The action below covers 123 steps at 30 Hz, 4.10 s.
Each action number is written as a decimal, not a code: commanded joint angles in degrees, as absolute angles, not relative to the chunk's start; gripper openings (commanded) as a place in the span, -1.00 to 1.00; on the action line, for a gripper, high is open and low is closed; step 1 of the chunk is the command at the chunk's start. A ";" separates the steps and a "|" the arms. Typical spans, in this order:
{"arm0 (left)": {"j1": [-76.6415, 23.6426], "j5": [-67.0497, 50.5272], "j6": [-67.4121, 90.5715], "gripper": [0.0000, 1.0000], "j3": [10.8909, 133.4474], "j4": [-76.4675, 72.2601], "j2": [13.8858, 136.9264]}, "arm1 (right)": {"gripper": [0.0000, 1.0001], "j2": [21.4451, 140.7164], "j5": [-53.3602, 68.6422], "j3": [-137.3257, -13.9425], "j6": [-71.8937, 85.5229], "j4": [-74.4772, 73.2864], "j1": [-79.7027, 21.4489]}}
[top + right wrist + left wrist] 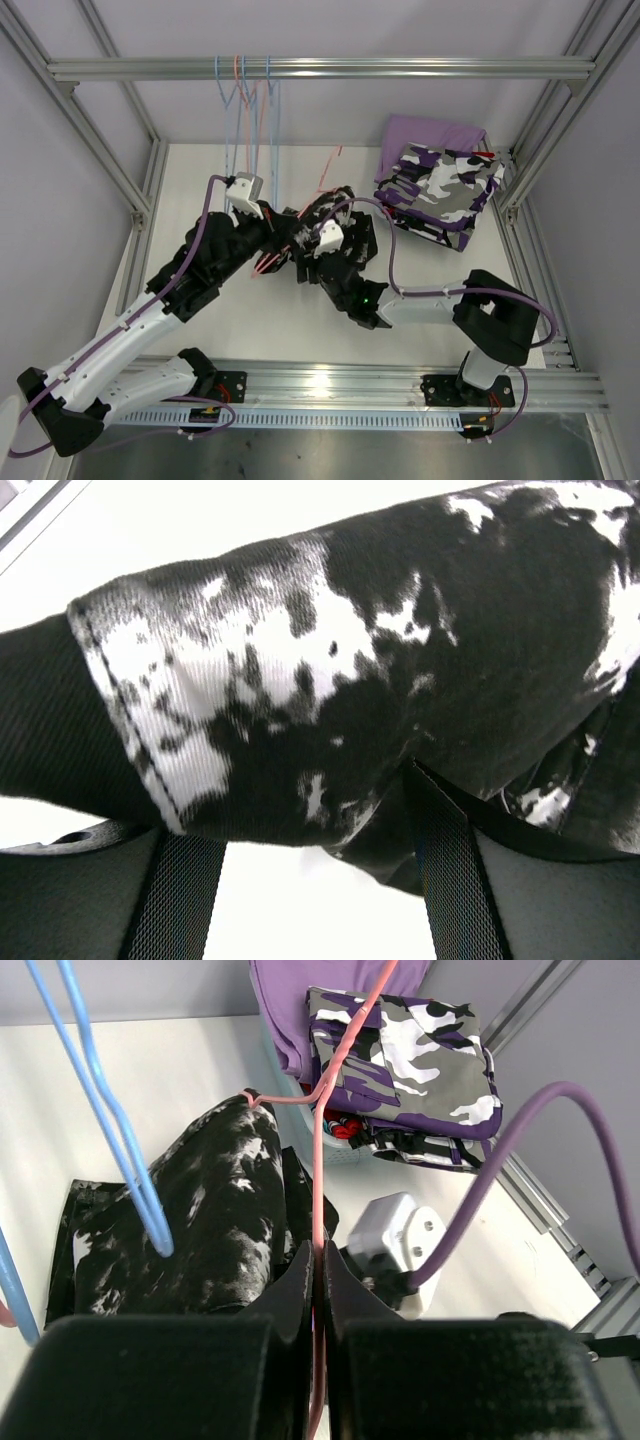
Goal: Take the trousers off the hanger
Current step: Remove the trousers from the hanger, then place the trousers in the bin.
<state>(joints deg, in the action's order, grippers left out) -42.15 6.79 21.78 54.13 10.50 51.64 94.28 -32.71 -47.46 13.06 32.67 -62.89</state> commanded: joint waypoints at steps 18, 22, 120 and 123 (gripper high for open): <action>-42.63 4.92 21.36 -0.99 57.39 6.50 49.92 | -0.84 102.14 -53.44 -47.37 2.81 59.16 -64.42; -42.63 5.27 21.27 -0.99 57.48 6.50 49.92 | -1.00 98.72 -53.17 -46.41 1.41 57.92 -64.42; -44.03 5.98 21.18 -0.99 58.45 8.35 52.21 | -1.00 86.21 -40.96 -70.84 -14.94 39.11 -23.03; -44.03 5.80 21.27 -0.99 58.45 8.35 52.21 | -1.00 90.25 -39.64 -70.93 -14.59 40.25 -22.59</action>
